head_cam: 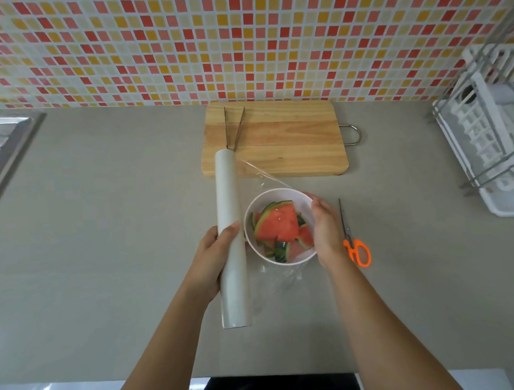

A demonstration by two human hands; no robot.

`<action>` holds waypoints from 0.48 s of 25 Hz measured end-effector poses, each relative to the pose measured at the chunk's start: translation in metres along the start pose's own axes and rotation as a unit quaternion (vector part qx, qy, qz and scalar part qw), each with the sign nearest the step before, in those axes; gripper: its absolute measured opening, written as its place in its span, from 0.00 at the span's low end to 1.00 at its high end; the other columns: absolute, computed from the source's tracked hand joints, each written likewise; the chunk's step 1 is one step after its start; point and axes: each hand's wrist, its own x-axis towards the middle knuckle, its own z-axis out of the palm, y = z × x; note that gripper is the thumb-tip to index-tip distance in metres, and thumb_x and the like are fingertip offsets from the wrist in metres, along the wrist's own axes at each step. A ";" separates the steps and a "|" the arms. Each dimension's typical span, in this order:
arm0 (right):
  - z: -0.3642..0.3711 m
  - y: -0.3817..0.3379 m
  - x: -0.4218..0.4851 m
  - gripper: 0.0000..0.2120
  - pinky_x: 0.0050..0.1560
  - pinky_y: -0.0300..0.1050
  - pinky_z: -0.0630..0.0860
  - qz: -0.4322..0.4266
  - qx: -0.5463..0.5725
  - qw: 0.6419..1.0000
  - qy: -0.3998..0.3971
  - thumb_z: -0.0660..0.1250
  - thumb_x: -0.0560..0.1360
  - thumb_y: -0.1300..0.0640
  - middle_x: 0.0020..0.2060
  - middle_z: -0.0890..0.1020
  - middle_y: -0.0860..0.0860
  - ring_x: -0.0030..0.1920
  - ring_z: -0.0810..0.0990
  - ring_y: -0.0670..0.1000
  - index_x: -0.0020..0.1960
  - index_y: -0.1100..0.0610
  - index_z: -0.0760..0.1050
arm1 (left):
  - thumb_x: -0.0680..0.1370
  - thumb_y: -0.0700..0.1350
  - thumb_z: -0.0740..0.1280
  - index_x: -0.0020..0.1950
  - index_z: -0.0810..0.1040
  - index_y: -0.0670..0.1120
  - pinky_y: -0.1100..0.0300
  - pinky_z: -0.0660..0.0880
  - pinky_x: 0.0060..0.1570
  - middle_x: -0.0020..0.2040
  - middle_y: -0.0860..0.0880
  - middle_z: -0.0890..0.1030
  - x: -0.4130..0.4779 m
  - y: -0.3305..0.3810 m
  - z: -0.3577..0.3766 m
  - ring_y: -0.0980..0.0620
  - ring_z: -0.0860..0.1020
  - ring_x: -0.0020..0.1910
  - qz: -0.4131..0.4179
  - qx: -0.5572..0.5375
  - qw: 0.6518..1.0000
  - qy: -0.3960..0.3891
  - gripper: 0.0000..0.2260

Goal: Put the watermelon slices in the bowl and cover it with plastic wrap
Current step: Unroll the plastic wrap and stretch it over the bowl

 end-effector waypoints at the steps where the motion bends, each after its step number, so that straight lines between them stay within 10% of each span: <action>1: 0.000 0.000 0.000 0.13 0.49 0.39 0.72 0.007 0.003 1.000 0.005 0.55 0.79 0.58 0.48 0.81 0.48 0.50 0.78 0.47 0.47 0.50 0.78 | 0.77 0.52 0.68 0.57 0.76 0.42 0.54 0.80 0.40 0.44 0.42 0.81 0.000 0.001 -0.002 0.47 0.81 0.41 -0.002 0.002 1.000 -0.013 0.15; 12: 0.005 -0.003 -0.008 0.13 0.42 0.38 0.67 0.044 -0.047 0.994 0.089 0.55 0.79 0.56 0.38 0.76 0.44 0.42 0.73 0.45 0.37 0.53 0.73 | 0.65 0.58 0.72 0.53 0.69 0.45 0.58 0.76 0.31 0.45 0.43 0.82 0.006 0.012 -0.003 0.51 0.81 0.35 0.013 0.170 0.984 0.050 0.25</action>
